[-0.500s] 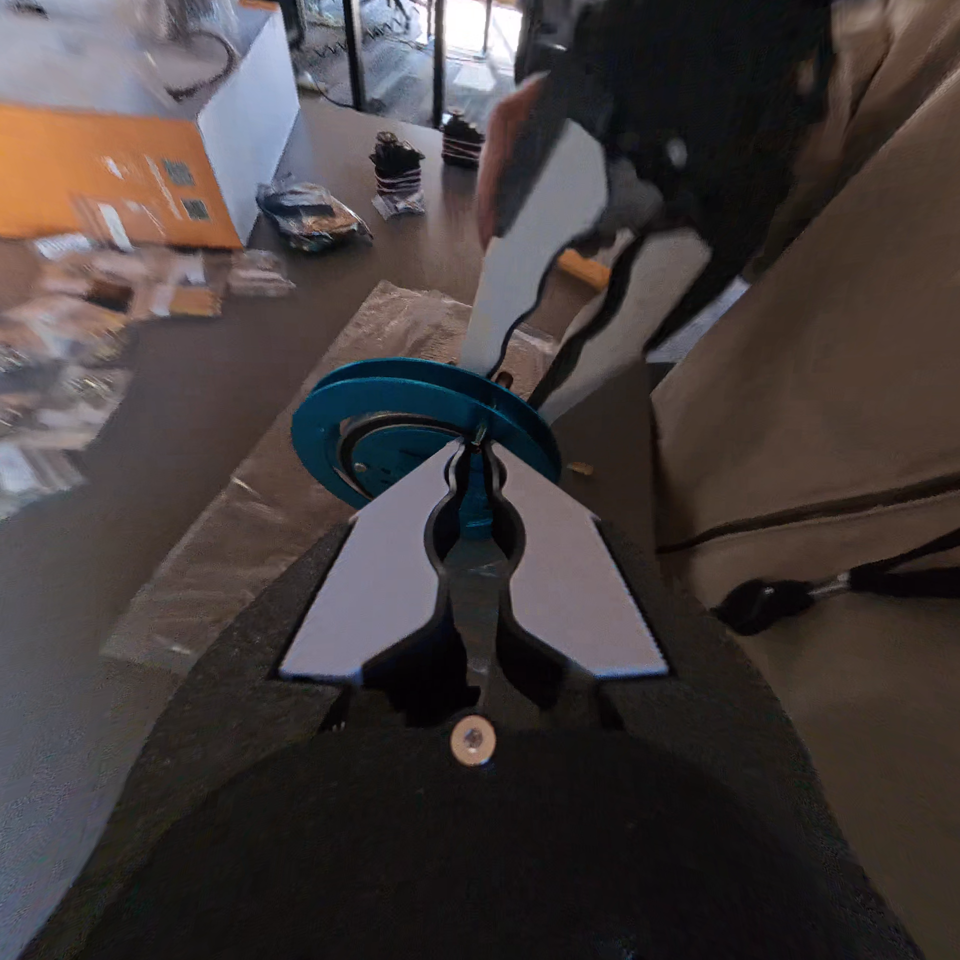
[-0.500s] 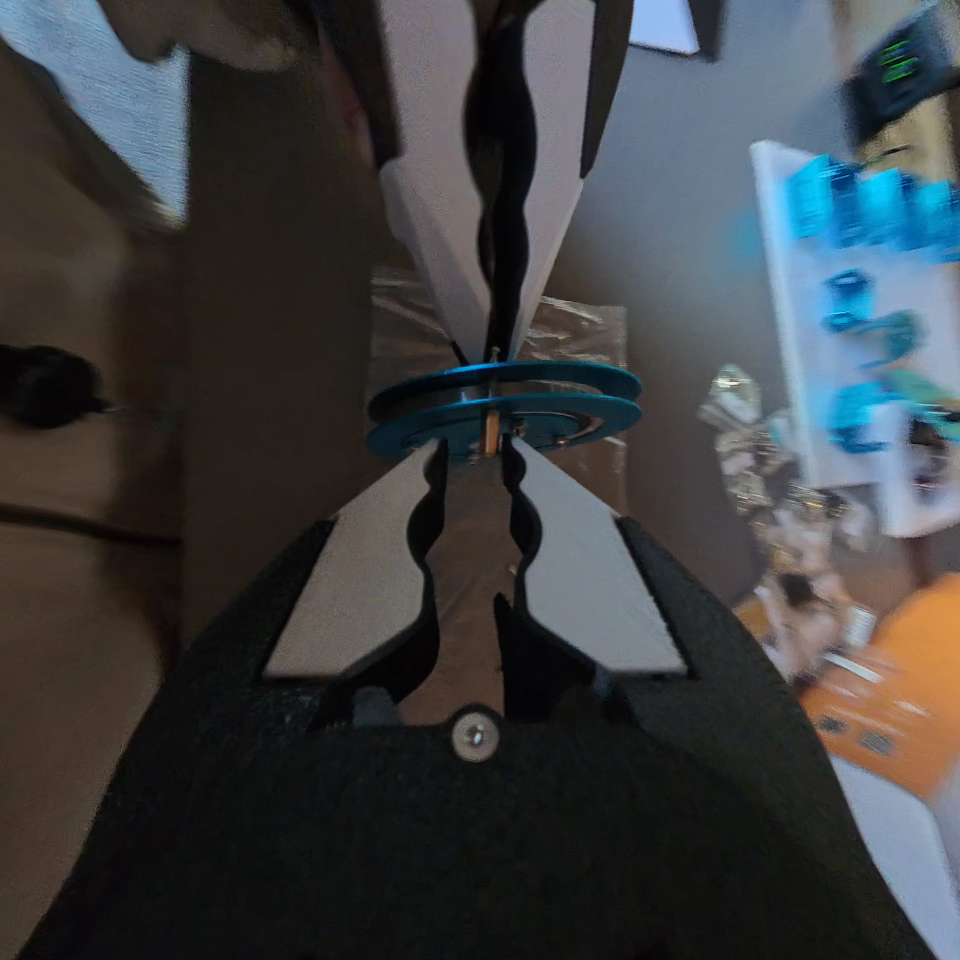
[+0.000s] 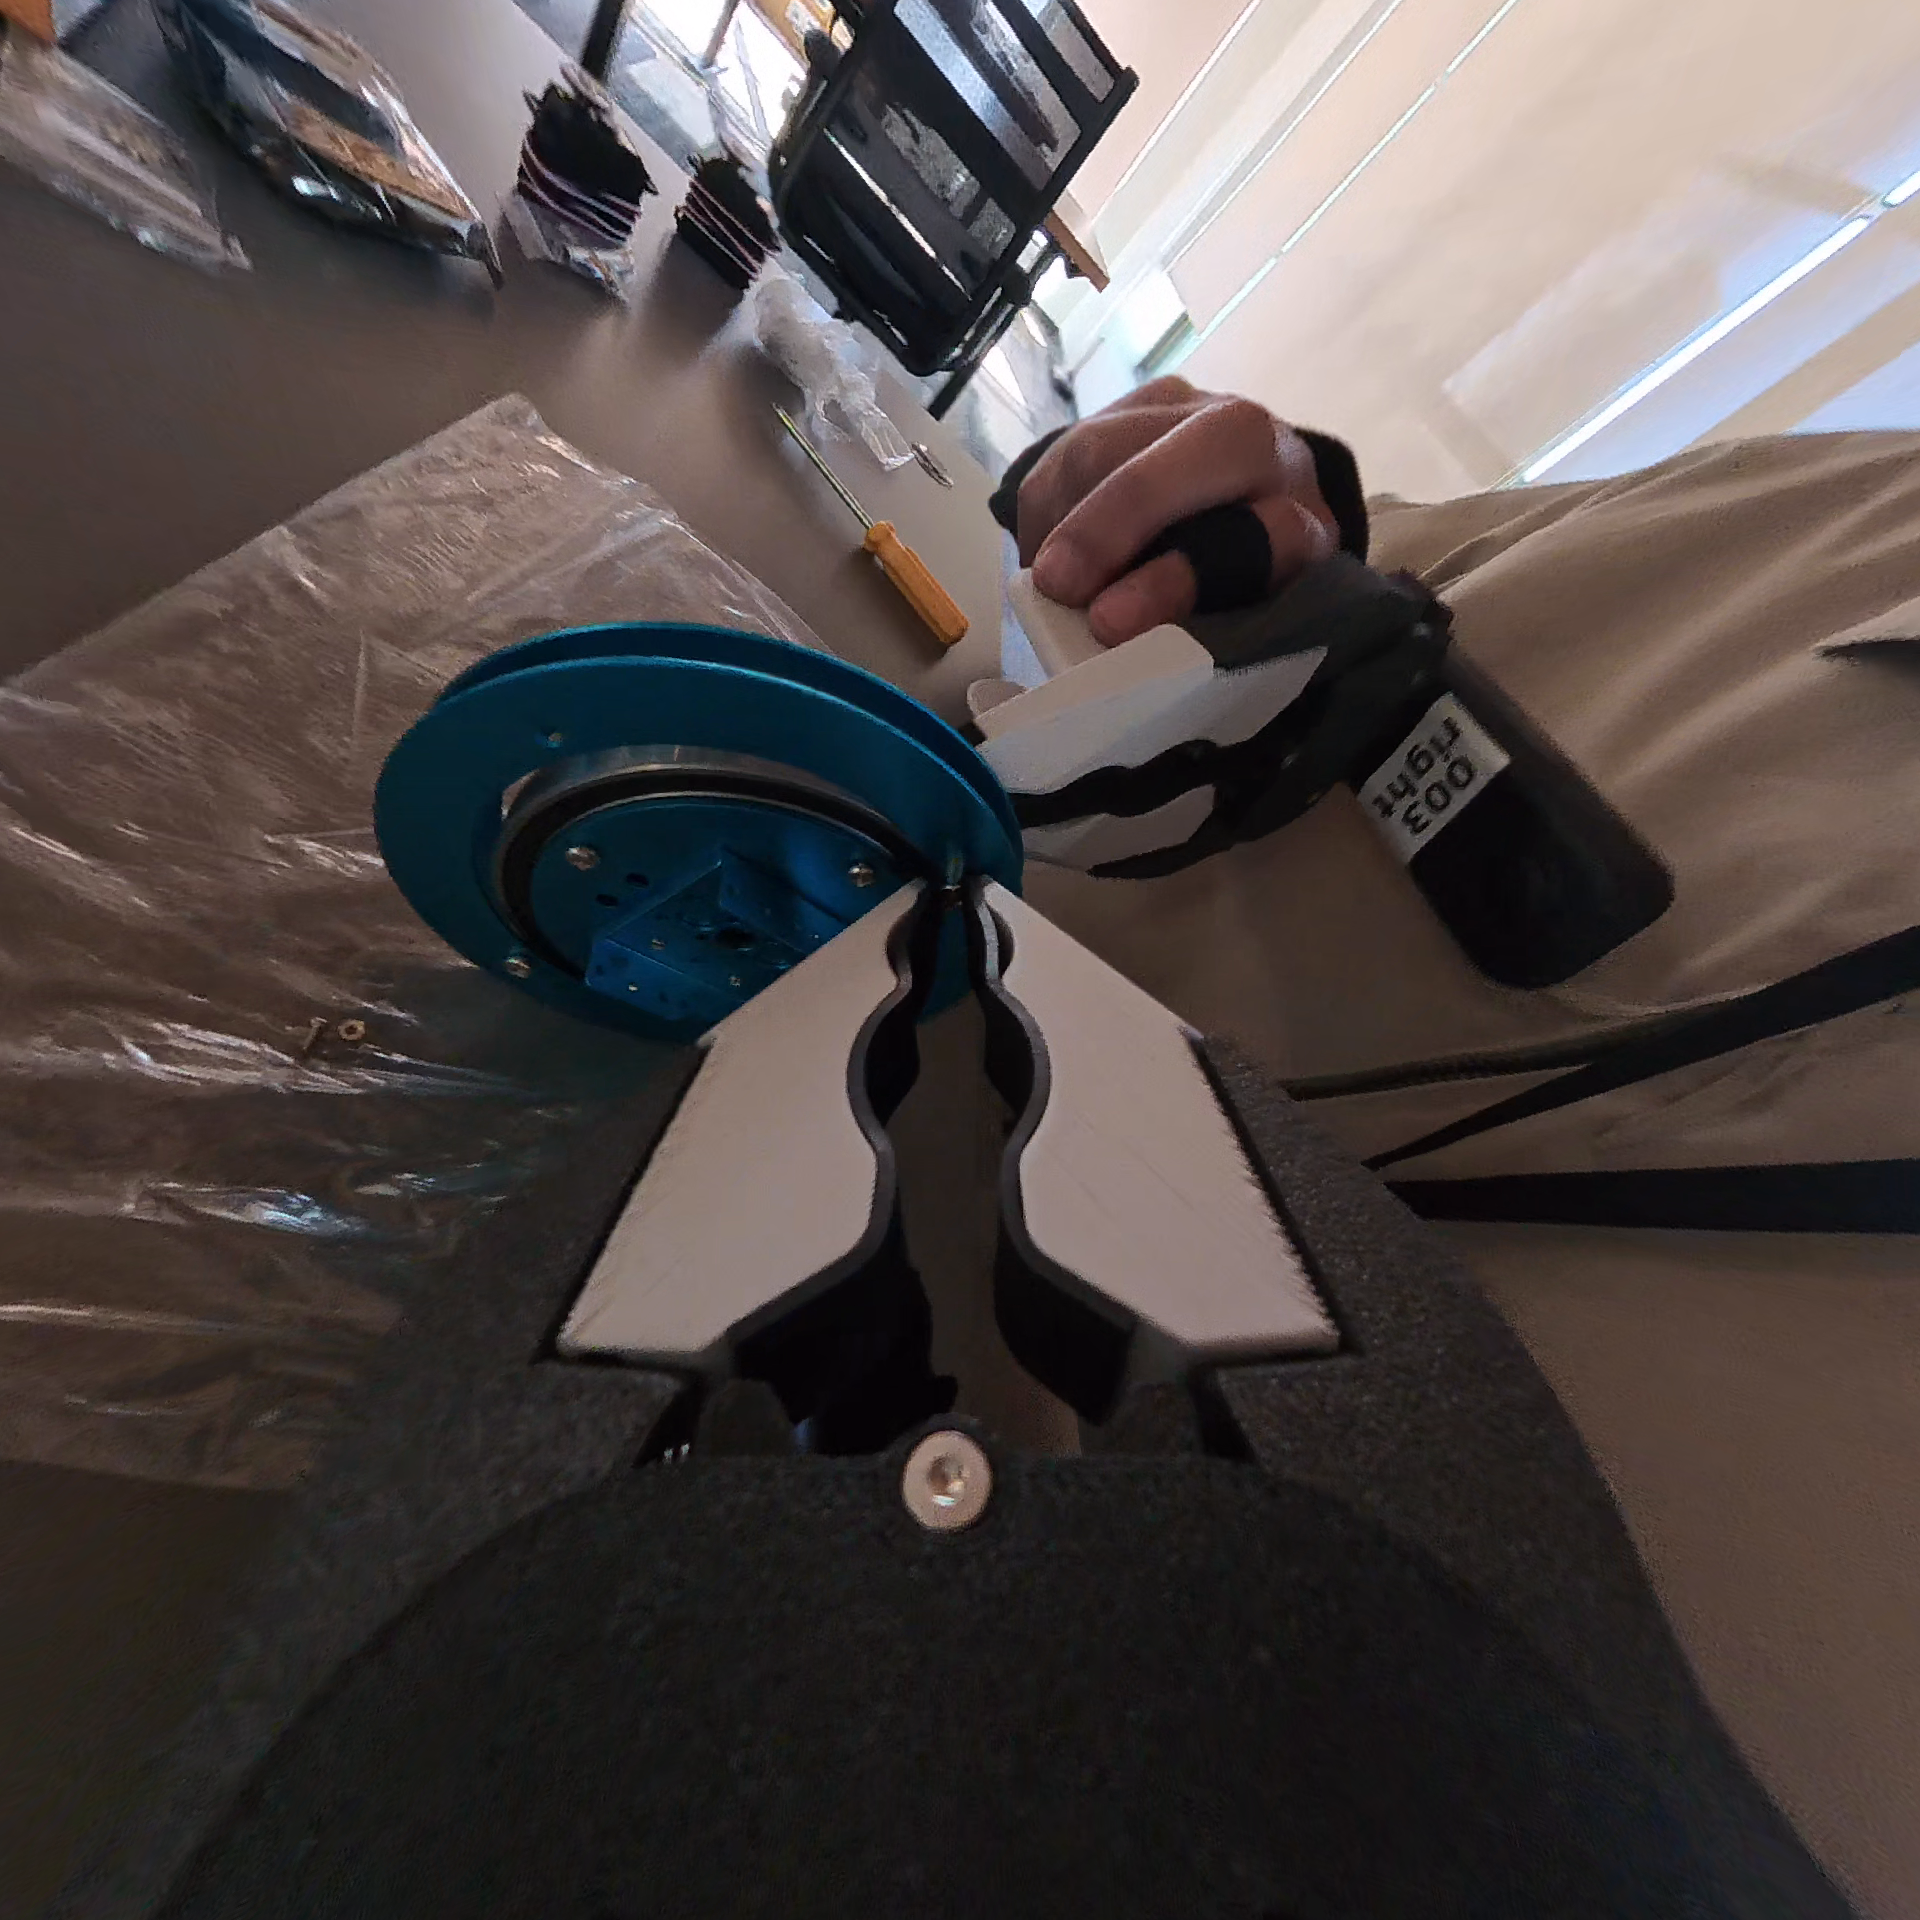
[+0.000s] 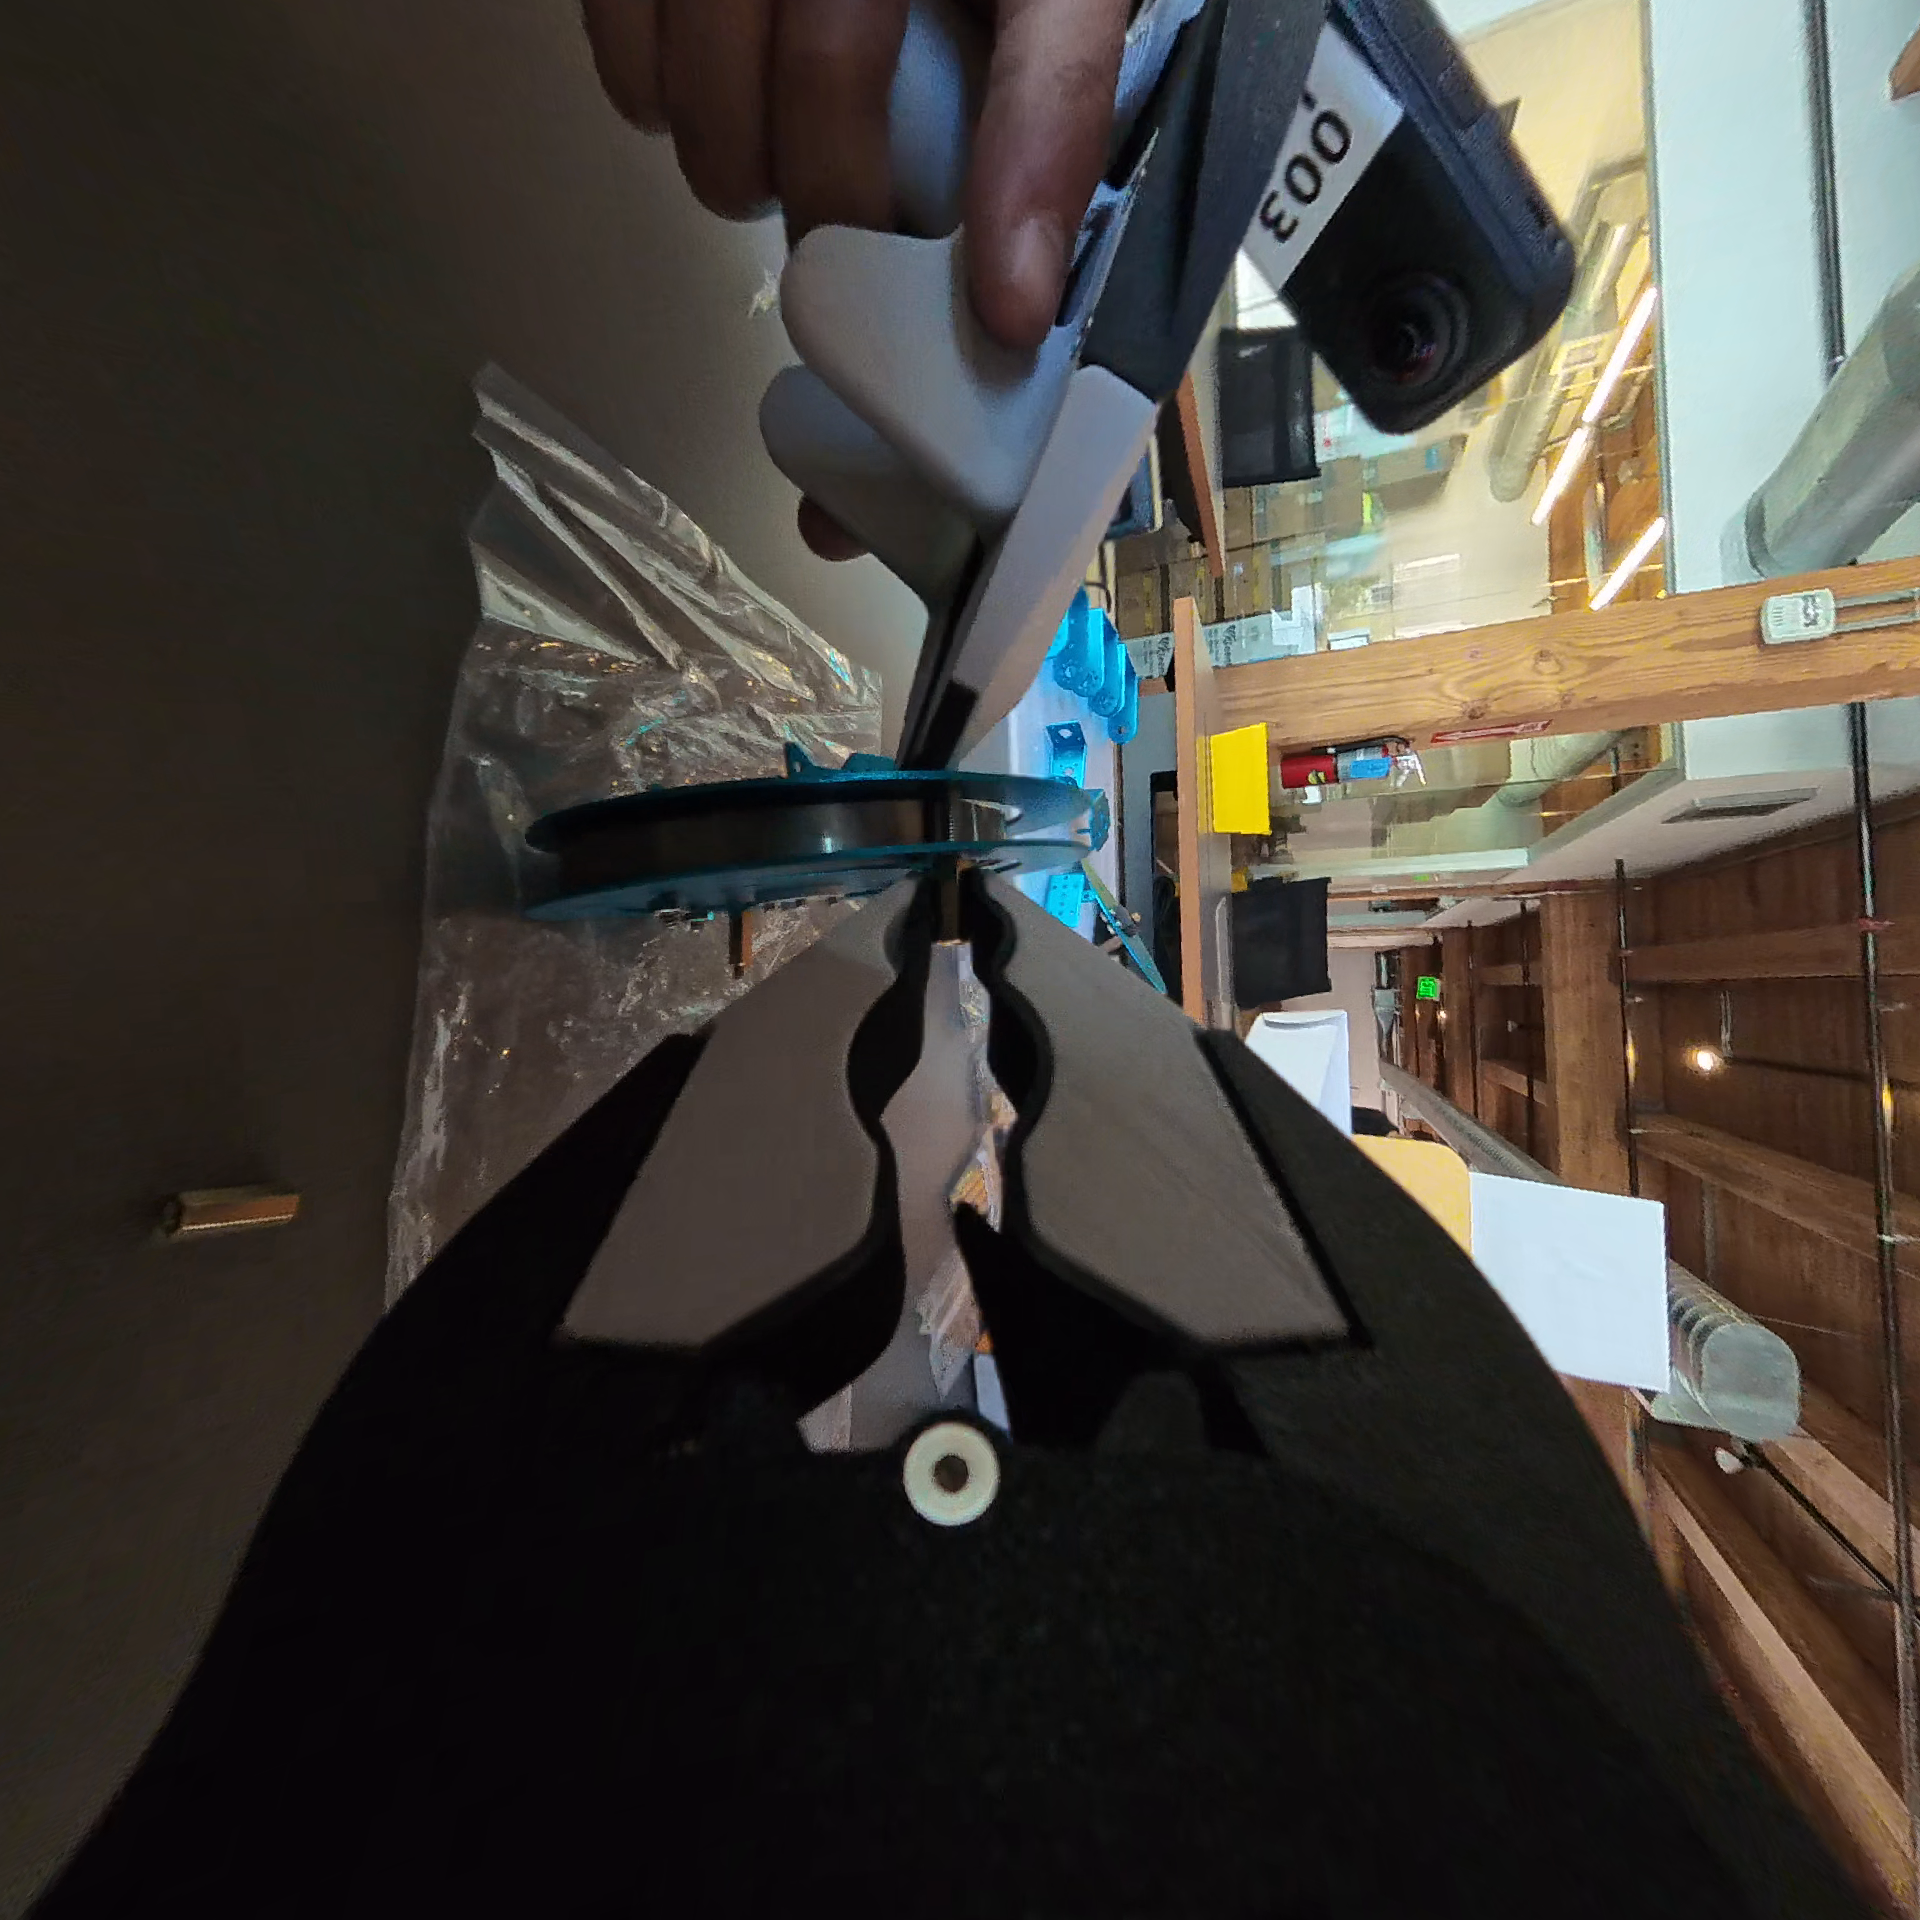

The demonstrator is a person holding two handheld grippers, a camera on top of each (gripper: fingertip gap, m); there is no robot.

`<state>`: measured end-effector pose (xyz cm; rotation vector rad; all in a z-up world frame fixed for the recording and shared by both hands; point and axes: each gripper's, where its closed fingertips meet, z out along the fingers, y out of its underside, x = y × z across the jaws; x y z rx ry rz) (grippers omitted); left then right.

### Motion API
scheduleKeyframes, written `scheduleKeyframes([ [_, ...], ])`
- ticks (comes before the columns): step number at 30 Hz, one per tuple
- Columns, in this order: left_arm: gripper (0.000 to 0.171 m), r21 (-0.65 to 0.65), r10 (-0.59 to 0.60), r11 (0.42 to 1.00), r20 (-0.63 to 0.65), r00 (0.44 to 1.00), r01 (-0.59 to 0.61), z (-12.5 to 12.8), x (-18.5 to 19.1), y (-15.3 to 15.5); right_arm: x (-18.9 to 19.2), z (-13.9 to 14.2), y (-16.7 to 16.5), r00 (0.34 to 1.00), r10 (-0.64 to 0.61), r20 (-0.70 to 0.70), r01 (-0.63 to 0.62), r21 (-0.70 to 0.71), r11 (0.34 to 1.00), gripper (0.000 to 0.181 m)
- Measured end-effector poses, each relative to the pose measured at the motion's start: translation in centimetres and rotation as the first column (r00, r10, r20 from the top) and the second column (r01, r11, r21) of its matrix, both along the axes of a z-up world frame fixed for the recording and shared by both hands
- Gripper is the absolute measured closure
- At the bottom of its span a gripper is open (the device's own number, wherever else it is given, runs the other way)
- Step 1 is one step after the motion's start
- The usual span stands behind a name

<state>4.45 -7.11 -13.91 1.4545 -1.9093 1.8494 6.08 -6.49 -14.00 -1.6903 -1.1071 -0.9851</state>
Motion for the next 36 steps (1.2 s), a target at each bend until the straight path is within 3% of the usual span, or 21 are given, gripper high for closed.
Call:
scheduleKeyframes([
  [3,0.168,0.163,0.014,0.986,0.158,0.987,-0.040,0.0,0.1,0.1,0.1,-0.1,0.1,0.996,0.017,-0.093,-0.023,-0.065,0.998,0.177],
  [5,0.165,0.202,0.084,0.970,0.243,0.966,-0.135,0.3,0.4,0.7,0.3,-0.1,0.2,0.988,0.016,-0.156,-0.032,-0.100,0.994,0.177],
  [8,0.140,-0.084,0.330,0.944,0.196,0.923,-0.320,2.4,0.7,1.9,1.4,0.0,0.5,0.981,-0.017,-0.193,0.003,-0.075,0.997,0.177],
  [11,0.141,-0.347,0.571,0.796,0.160,0.805,-0.495,3.6,0.1,2.9,2.2,0.1,0.4,0.977,-0.057,-0.203,0.050,-0.040,0.998,0.177],
  [14,0.141,-0.483,0.670,0.659,0.028,0.742,-0.577,2.7,0.2,2.8,2.5,0.1,0.2,0.955,-0.097,-0.279,0.090,-0.037,0.995,0.177],
  [17,0.150,-0.507,0.677,0.614,-0.054,0.734,-0.605,1.0,0.9,2.0,2.1,0.0,0.0,0.944,-0.087,-0.319,0.086,-0.020,0.996,0.177],
  [22,0.159,-0.518,0.663,0.599,-0.106,0.741,-0.611,0.2,1.8,0.9,1.6,0.1,-0.1,0.979,-0.048,-0.200,0.060,0.056,0.997,0.177],
  [26,0.160,-0.573,0.646,0.562,-0.146,0.749,-0.597,0.4,2.1,0.7,1.8,0.0,-0.4,0.948,-0.069,-0.310,0.084,0.033,0.996,0.177],
  [28,0.158,-0.620,0.629,0.530,-0.171,0.759,-0.579,0.4,2.2,0.6,1.8,-0.2,-0.7,0.901,-0.090,-0.425,0.092,-0.016,0.996,0.177],
  [32,0.156,-0.658,0.629,0.493,-0.183,0.756,-0.570,0.5,2.3,0.1,1.6,-0.7,-1.4,0.743,-0.171,-0.647,0.107,-0.138,0.985,0.177],
  [36,0.152,-0.658,0.670,0.472,-0.164,0.724,-0.586,0.7,2.3,0.2,1.3,-0.9,-1.7,0.636,-0.231,-0.736,0.161,-0.166,0.973,0.177],
])
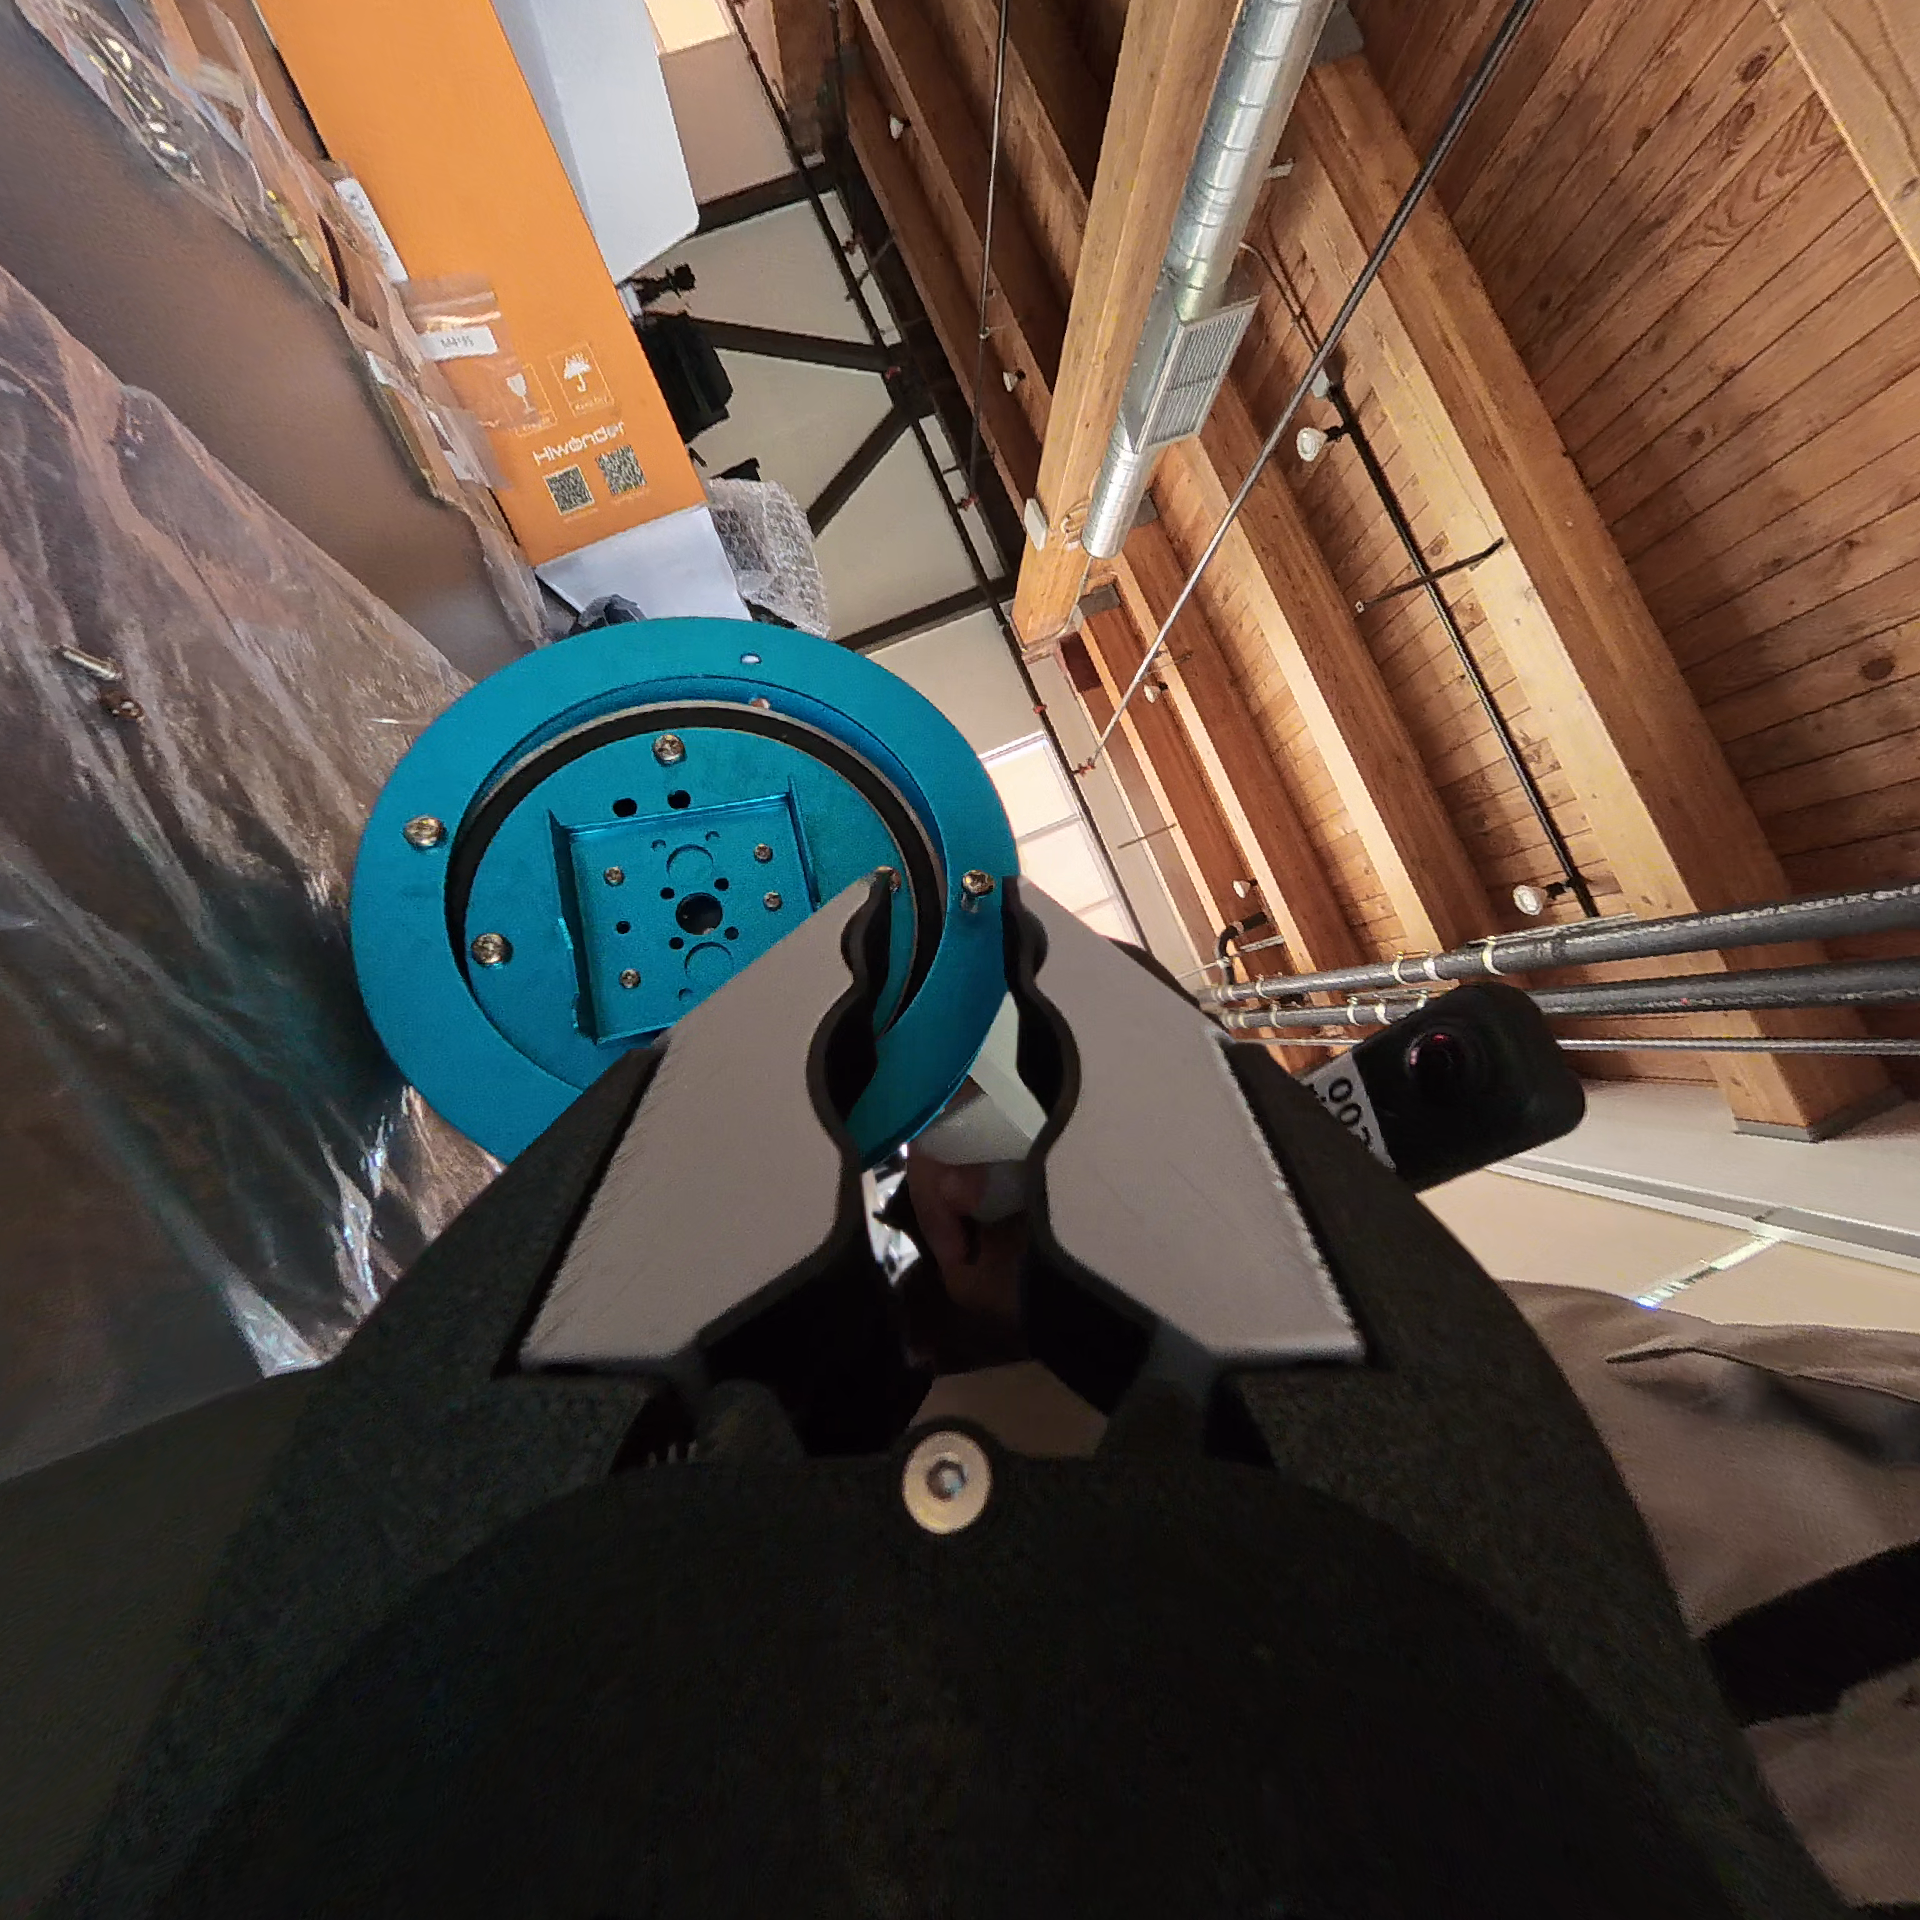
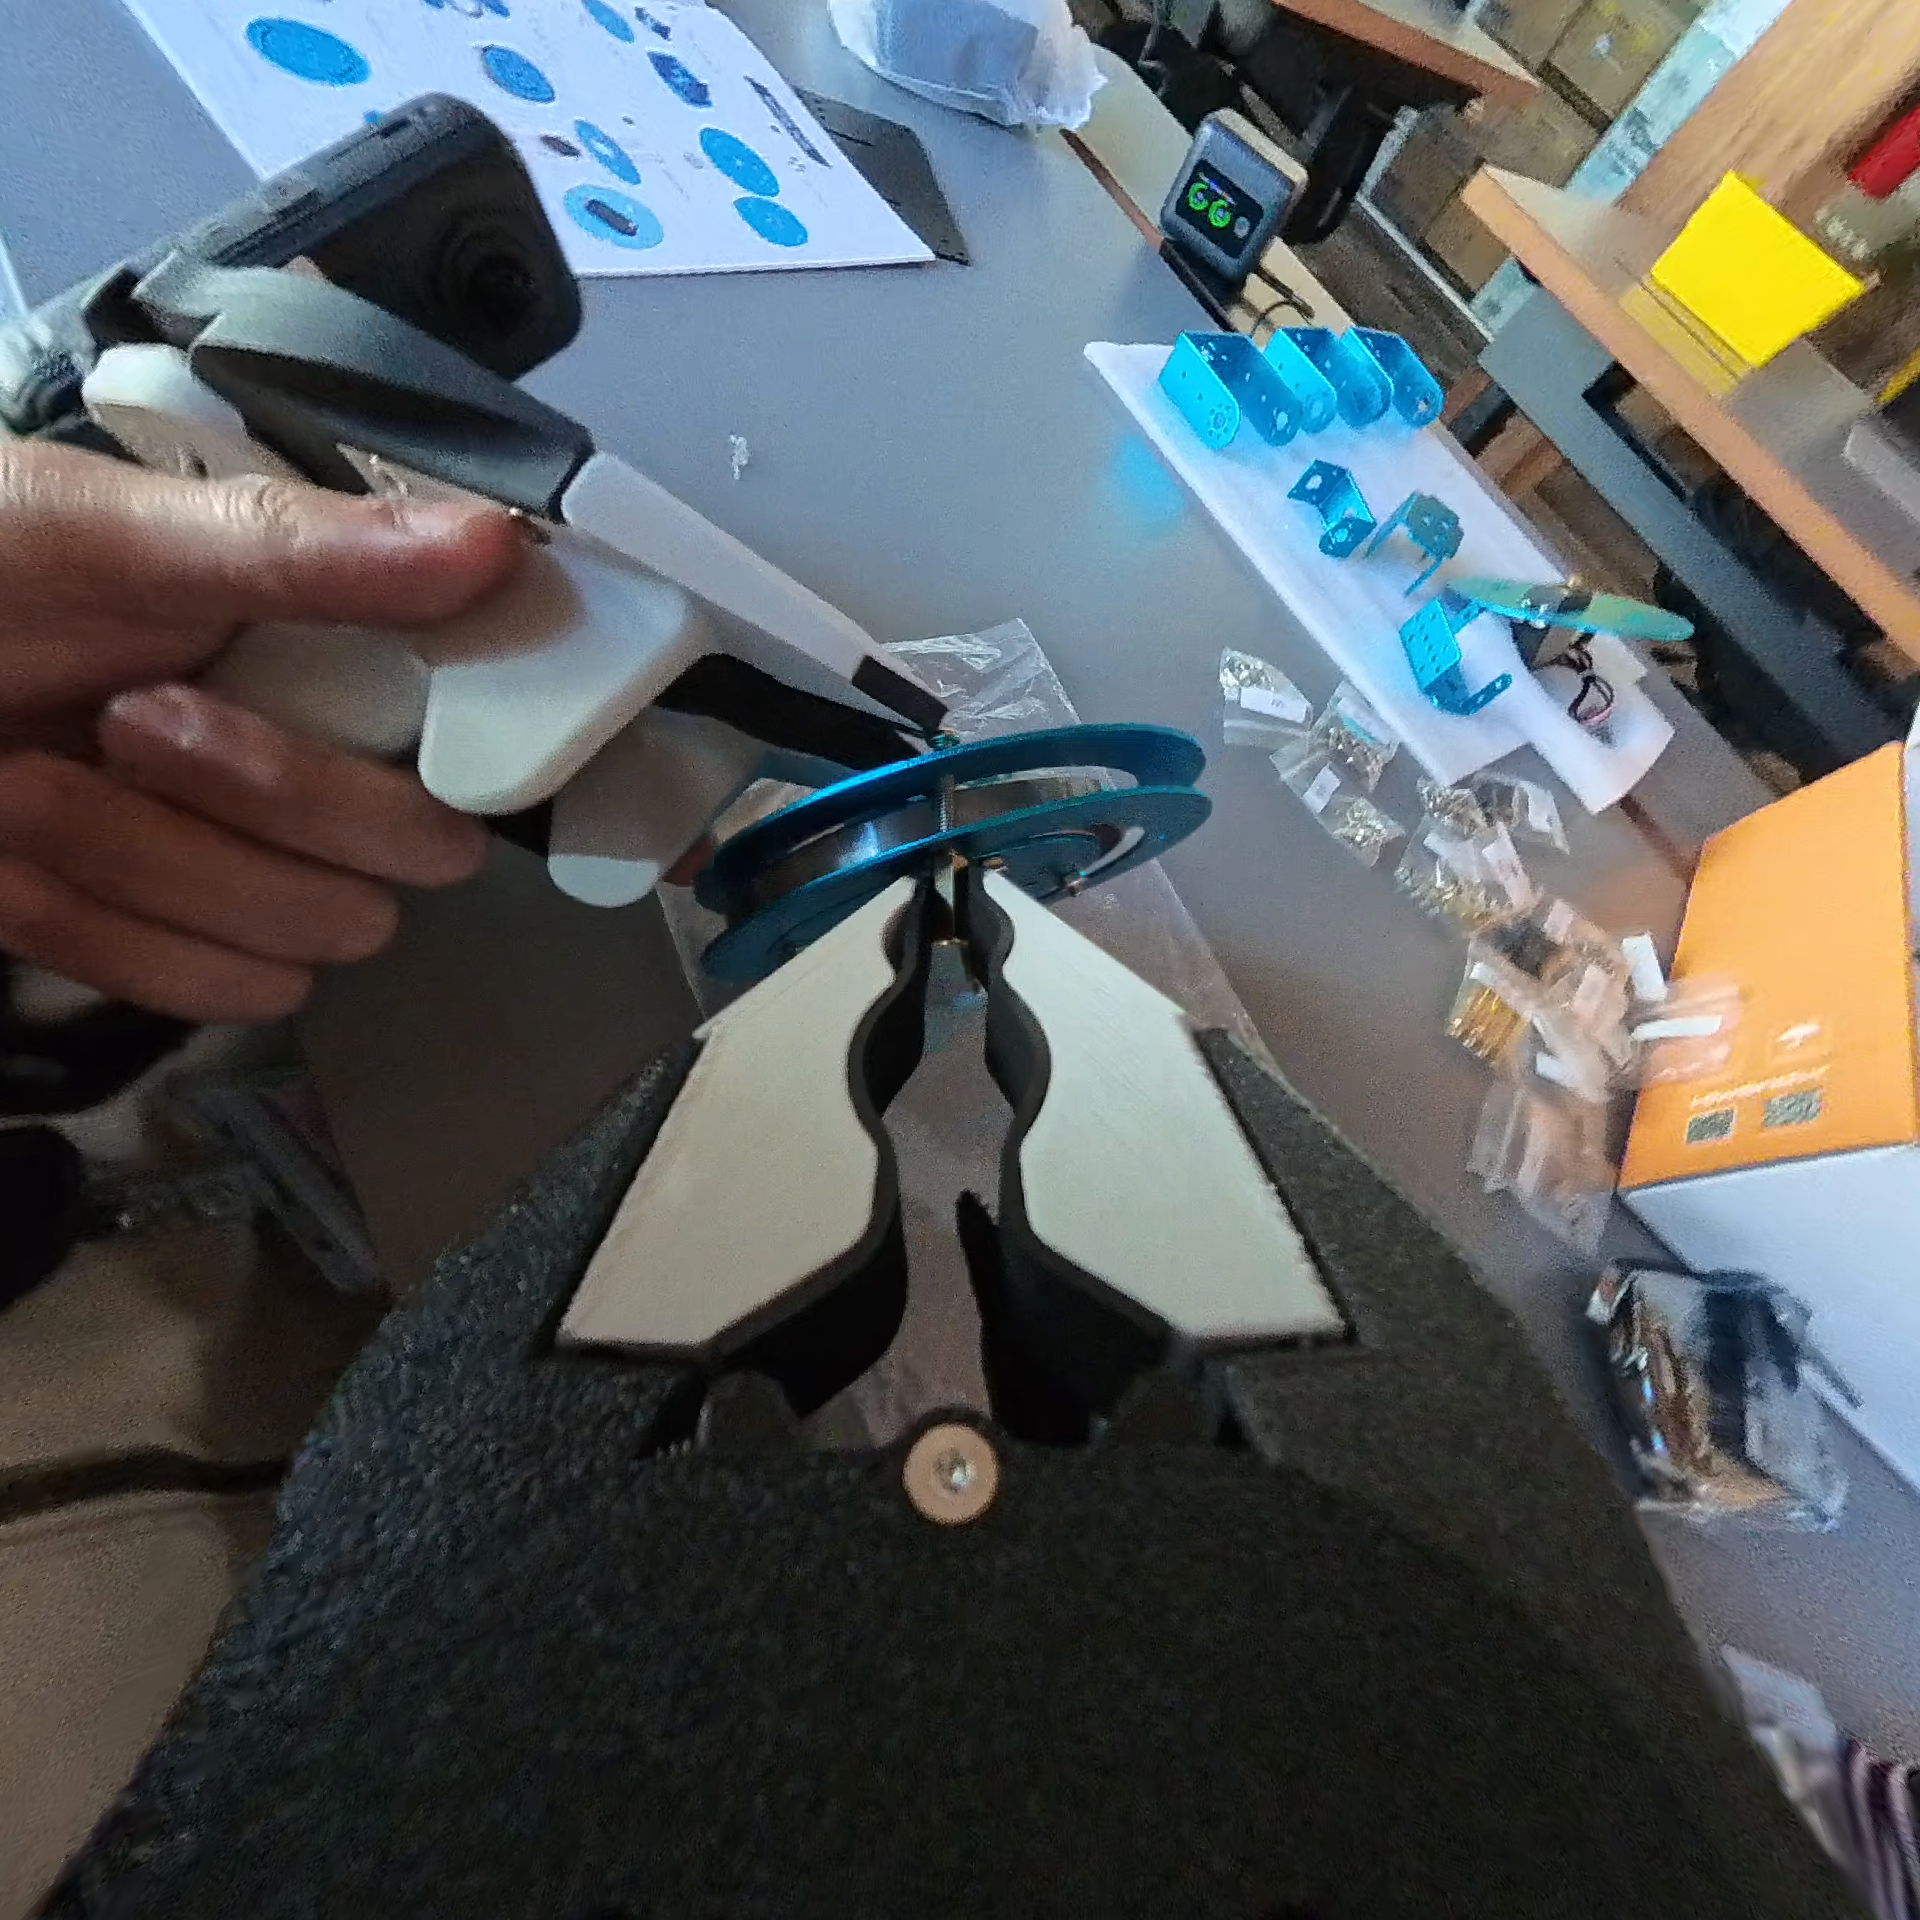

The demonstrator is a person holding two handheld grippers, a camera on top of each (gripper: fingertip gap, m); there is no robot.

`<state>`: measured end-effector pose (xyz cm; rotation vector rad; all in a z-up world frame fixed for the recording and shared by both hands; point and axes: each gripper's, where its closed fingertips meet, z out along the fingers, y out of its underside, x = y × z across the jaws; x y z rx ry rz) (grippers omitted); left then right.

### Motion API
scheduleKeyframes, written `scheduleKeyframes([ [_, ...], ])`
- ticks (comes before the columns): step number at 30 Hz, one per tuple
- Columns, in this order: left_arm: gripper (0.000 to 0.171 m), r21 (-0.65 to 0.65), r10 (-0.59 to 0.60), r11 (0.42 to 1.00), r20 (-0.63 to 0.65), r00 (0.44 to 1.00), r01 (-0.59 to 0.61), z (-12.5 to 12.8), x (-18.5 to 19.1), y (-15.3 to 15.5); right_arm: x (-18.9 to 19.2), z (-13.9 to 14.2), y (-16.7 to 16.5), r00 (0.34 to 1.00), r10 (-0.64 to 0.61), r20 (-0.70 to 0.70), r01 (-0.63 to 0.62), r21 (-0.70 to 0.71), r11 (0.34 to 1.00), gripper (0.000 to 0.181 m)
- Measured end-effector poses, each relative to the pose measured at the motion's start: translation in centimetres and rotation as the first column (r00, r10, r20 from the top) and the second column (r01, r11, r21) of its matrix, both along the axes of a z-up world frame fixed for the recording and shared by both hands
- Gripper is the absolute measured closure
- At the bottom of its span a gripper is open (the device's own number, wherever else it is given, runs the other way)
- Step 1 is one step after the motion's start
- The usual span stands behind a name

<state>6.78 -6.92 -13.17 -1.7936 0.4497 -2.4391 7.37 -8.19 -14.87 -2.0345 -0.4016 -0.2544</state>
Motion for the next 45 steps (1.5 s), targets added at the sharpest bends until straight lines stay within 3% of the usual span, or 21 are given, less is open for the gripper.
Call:
scheduleKeyframes([
  [5,0.153,0.073,0.070,0.995,-0.030,0.997,-0.068,-0.1,0.1,0.2,0.0,0.1,0.1,0.990,-0.127,-0.057,0.129,0.025,0.991,0.177],
  [7,0.153,0.146,0.114,0.984,-0.057,0.992,-0.105,-0.1,0.0,0.3,-0.1,0.2,0.3,0.985,-0.169,0.042,0.167,0.042,0.985,0.177],
  [9,0.165,0.185,0.114,0.977,-0.050,0.992,-0.103,0.3,-0.1,0.3,-0.1,0.4,0.4,0.959,-0.202,0.201,0.189,0.082,0.979,0.177],
  [16,0.166,0.133,0.093,0.988,-0.087,0.992,-0.081,0.1,-0.4,1.4,-1.5,0.8,0.9,0.801,-0.157,0.578,0.085,0.149,0.985,0.177],
  [18,0.151,0.119,0.063,0.992,-0.148,0.987,-0.046,-0.6,-0.6,1.7,-1.9,0.7,1.1,0.830,-0.156,0.536,0.087,0.152,0.985,0.177],
  [22,0.148,0.080,0.046,0.996,-0.171,0.984,-0.033,-0.9,-1.4,1.7,-2.6,0.3,1.3,0.912,-0.118,0.394,0.076,0.122,0.990,0.177],
  [30,0.149,0.078,0.035,0.997,-0.212,0.977,-0.019,-1.0,-1.9,1.2,-3.2,-0.1,1.2,0.955,-0.162,0.247,0.133,0.130,0.983,0.178],
  [39,0.166,0.056,0.049,0.998,-0.218,0.975,-0.037,-0.5,-1.9,0.9,-3.0,-0.4,1.2,0.935,-0.226,0.273,0.194,0.138,0.971,0.178],
  [42,0.169,0.061,0.022,0.998,-0.207,0.978,-0.010,-0.6,-1.8,0.8,-2.9,-0.5,1.2,0.958,-0.222,0.180,0.201,0.124,0.972,0.177],
  [45,0.170,0.107,0.003,0.994,-0.208,0.978,0.019,-0.6,-1.7,0.8,-3.1,-0.7,1.2,0.980,-0.192,-0.043,0.195,0.083,0.977,0.177],
])
